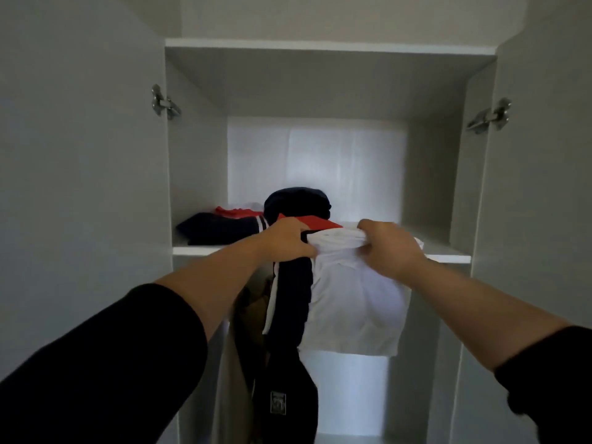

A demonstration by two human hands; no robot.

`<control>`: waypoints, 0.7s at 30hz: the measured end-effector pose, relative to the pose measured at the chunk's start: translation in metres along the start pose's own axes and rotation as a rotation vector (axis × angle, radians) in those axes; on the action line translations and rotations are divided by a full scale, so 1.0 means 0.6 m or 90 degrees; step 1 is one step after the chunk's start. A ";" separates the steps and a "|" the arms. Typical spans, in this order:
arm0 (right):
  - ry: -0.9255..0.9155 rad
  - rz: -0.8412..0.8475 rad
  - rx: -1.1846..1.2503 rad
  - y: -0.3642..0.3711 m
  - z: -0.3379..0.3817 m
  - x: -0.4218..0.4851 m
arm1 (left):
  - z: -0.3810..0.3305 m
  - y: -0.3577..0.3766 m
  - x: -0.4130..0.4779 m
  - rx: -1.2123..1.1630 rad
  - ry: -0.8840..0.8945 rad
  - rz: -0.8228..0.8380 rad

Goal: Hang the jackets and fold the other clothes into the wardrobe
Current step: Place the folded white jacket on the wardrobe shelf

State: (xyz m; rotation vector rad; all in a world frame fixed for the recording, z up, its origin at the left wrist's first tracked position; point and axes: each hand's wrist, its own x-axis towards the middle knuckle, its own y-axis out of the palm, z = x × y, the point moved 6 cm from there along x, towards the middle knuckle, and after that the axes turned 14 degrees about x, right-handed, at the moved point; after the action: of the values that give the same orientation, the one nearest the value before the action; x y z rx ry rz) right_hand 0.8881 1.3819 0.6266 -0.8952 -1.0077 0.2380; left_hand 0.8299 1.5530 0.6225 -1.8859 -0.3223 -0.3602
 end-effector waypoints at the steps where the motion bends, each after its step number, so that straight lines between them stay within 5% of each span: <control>1: -0.009 -0.014 -0.044 0.002 -0.007 0.035 | 0.018 -0.005 0.036 -0.040 -0.017 -0.002; 8: -0.078 -0.139 -0.309 -0.026 -0.089 0.231 | 0.063 0.039 0.259 -0.397 -0.114 -0.053; 15: -0.043 -0.238 -0.250 -0.043 -0.271 0.392 | 0.085 0.162 0.489 -0.758 -0.277 -0.157; 18: 0.162 -0.133 -0.206 0.024 -0.399 0.414 | 0.107 0.257 0.578 -0.701 -0.396 -0.123; 21: 0.338 0.157 -0.071 0.137 -0.507 0.402 | 0.124 0.347 0.631 -0.553 -0.548 -0.020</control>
State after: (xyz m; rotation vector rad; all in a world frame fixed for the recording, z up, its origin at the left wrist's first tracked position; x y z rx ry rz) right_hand 1.2837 1.4045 0.6493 -1.1112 -0.4201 0.1389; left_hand 1.2648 1.5723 0.5706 -2.8329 -0.8658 0.4012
